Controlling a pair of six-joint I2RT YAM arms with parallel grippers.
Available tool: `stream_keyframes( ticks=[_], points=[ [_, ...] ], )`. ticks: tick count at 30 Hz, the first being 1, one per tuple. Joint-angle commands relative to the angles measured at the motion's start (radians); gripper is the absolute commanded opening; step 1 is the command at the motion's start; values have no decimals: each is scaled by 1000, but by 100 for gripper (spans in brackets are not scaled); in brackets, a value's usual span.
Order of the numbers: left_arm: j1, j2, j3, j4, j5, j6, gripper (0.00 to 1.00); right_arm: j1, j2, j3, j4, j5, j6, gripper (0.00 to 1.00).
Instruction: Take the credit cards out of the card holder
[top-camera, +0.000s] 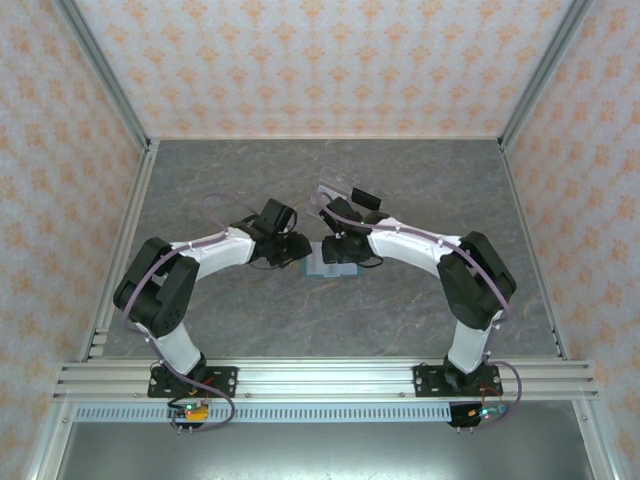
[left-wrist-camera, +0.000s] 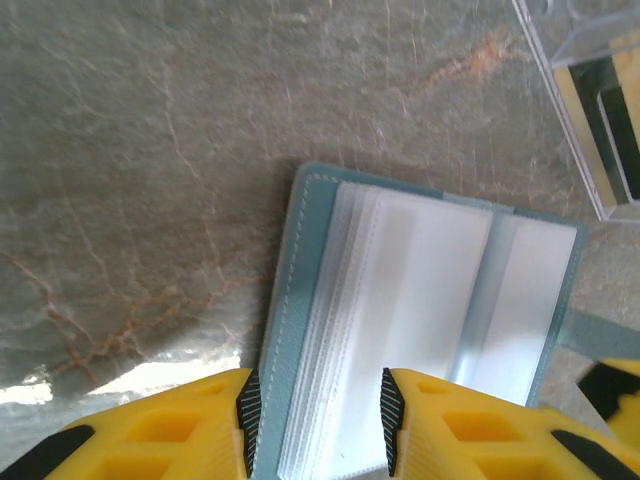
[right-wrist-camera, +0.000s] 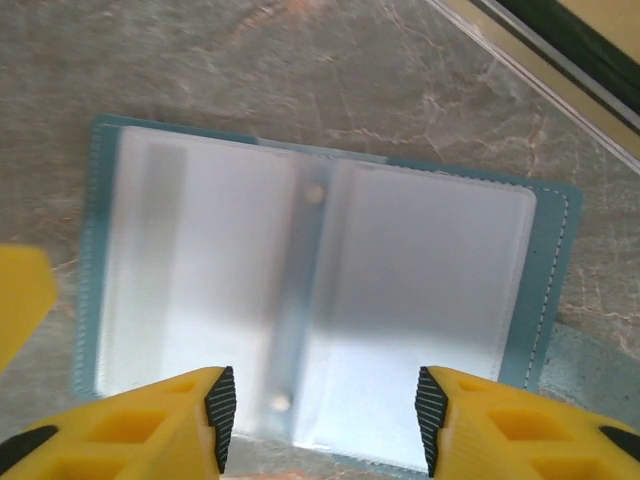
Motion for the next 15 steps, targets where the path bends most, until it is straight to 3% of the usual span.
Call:
stream_keyframes(
  ticks=[1, 8, 15],
  points=[
    [21, -34, -31, 25, -48, -40, 39, 8, 15, 30, -15, -27, -27, 55],
    [37, -42, -51, 56, -10, -53, 39, 21, 107, 78, -48, -32, -41, 57],
    [35, -28, -53, 117, 71, -52, 35, 19, 158, 87, -88, 68, -18, 51]
  ],
)
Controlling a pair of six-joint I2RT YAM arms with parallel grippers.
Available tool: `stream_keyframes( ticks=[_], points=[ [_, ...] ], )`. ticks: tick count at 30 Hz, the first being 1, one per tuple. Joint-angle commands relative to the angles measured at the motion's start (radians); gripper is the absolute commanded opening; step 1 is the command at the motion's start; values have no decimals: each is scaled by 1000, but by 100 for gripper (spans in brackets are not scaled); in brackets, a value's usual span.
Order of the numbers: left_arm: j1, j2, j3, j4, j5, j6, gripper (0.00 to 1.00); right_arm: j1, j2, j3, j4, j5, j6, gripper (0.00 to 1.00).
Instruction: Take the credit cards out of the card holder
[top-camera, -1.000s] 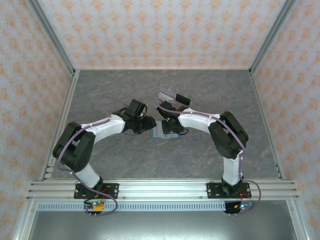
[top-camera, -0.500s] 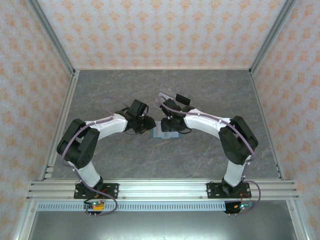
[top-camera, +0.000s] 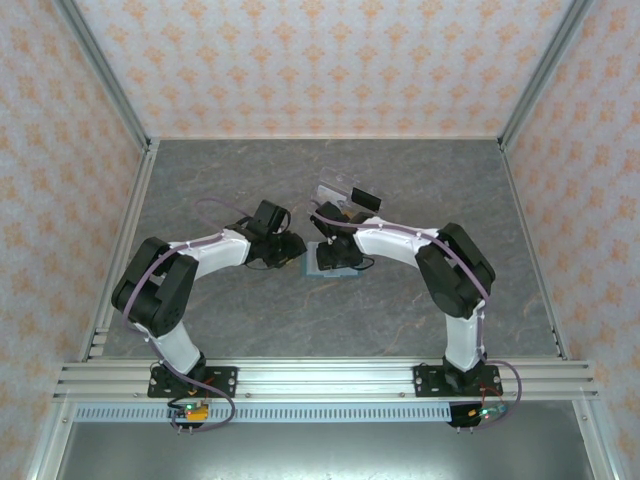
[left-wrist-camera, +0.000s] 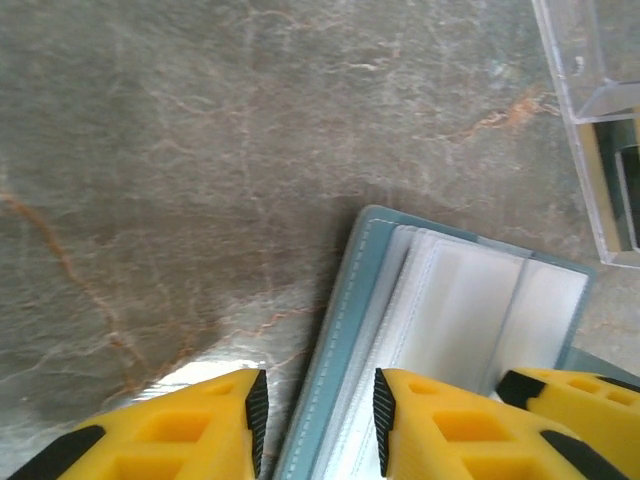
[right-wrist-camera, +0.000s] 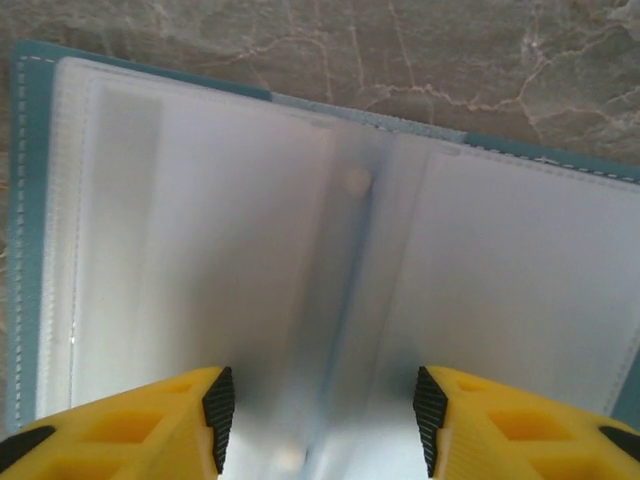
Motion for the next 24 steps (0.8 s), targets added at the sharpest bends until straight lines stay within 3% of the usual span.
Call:
stream_keyframes(
  ticks=[1, 8, 24],
  points=[
    [2, -24, -10, 60, 58, -4, 35, 0, 25, 20, -57, 81, 10, 49],
    [-15, 10, 13, 84, 125, 15, 33, -15, 16, -26, -21, 59, 30, 41],
    [-44, 101, 84, 64, 155, 30, 29, -46, -26, -79, 47, -21, 46, 30]
  ],
)
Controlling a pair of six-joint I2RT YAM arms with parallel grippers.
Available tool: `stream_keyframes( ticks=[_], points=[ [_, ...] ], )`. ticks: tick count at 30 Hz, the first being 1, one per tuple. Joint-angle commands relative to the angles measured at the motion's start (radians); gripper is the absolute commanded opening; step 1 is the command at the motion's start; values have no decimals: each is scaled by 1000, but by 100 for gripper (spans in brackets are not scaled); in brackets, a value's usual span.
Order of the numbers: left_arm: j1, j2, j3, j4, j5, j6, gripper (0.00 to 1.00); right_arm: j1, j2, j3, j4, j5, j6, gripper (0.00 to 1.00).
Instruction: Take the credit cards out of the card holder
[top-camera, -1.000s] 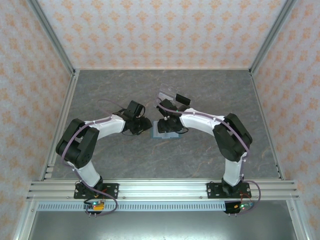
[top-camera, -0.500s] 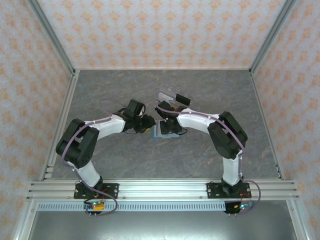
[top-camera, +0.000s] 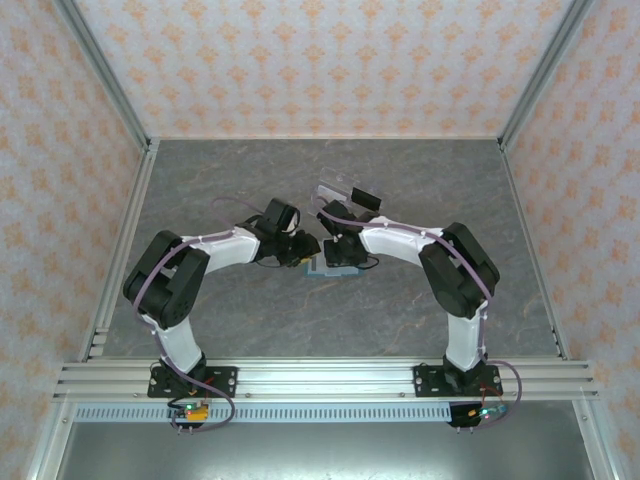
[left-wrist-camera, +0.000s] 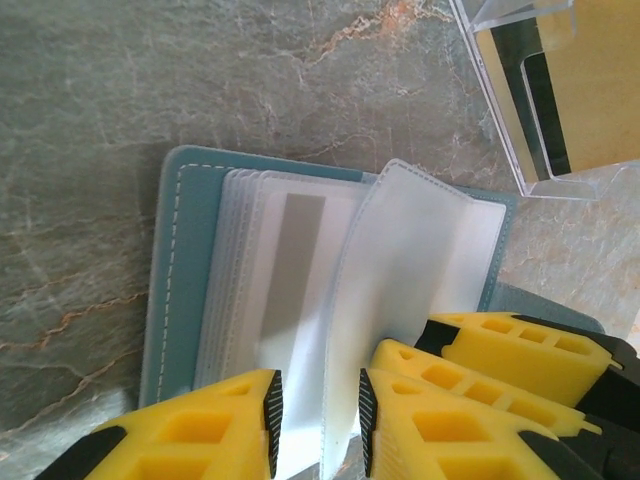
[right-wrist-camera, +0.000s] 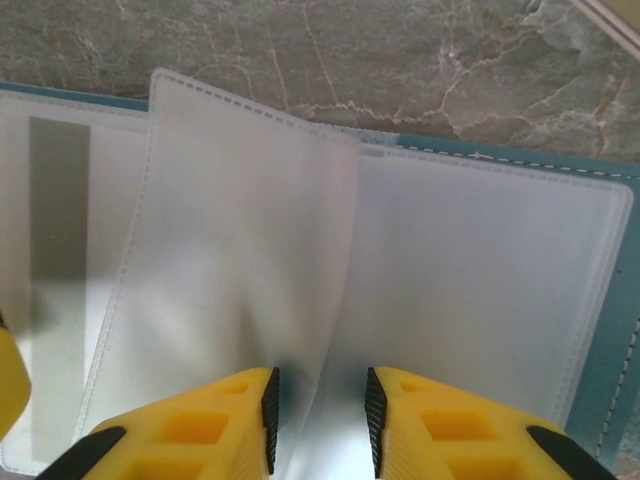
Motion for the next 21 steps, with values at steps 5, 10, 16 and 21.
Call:
stream_keyframes(
  ticks=[5, 10, 16, 21],
  points=[
    [-17, 40, 41, 3, 30, 22, 29, -19, -30, -54, 31, -23, 23, 29],
    [-23, 58, 52, 12, 54, 17, 30, -30, -71, -89, 85, -63, 30, 29],
    [-24, 77, 44, 59, 79, -13, 33, -49, -135, -144, 161, -121, 48, 29],
    [-24, 87, 40, 103, 106, -34, 33, -61, -203, -195, 208, -139, 48, 32]
  ],
)
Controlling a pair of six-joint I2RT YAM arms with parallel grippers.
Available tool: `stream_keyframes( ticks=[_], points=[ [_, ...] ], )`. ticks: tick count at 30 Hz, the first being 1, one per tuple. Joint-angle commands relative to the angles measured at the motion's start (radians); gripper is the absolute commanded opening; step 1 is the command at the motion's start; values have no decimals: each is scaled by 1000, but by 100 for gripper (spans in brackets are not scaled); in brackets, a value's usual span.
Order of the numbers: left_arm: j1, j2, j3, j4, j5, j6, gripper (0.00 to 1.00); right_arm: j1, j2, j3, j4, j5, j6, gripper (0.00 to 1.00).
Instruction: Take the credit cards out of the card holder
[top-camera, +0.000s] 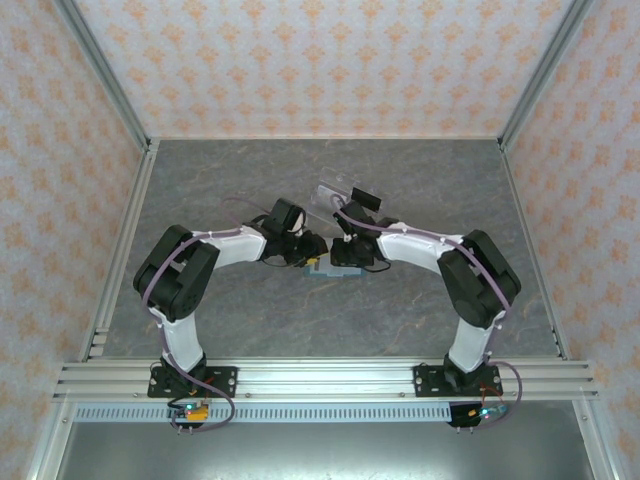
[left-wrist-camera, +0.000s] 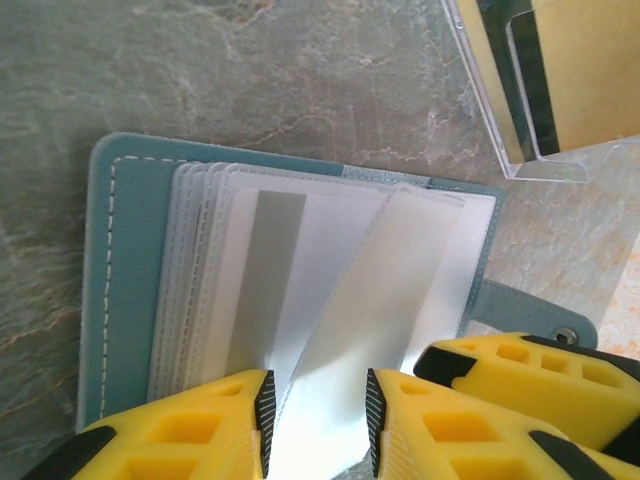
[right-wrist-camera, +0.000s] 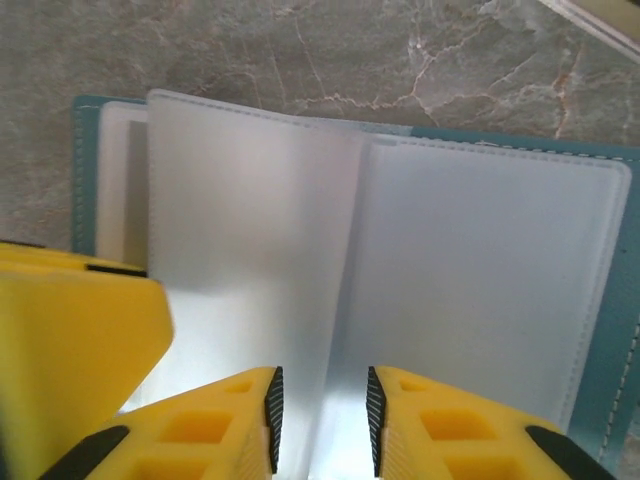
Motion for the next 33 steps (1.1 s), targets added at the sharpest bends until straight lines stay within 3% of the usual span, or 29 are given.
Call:
stream_keyframes(
  ticks=[1, 8, 22, 33],
  points=[
    [-7, 22, 12, 51, 38, -22, 33, -8, -78, -41, 60, -20, 10, 33],
    [-15, 27, 20, 104, 84, -38, 34, -12, -196, -118, 105, 15, 14, 34],
    [-77, 57, 110, 167, 151, -42, 40, -20, -415, -261, 171, 219, 89, 35],
    [-79, 122, 172, 104, 132, -18, 47, -22, -424, -251, 155, 196, 89, 40]
  ],
)
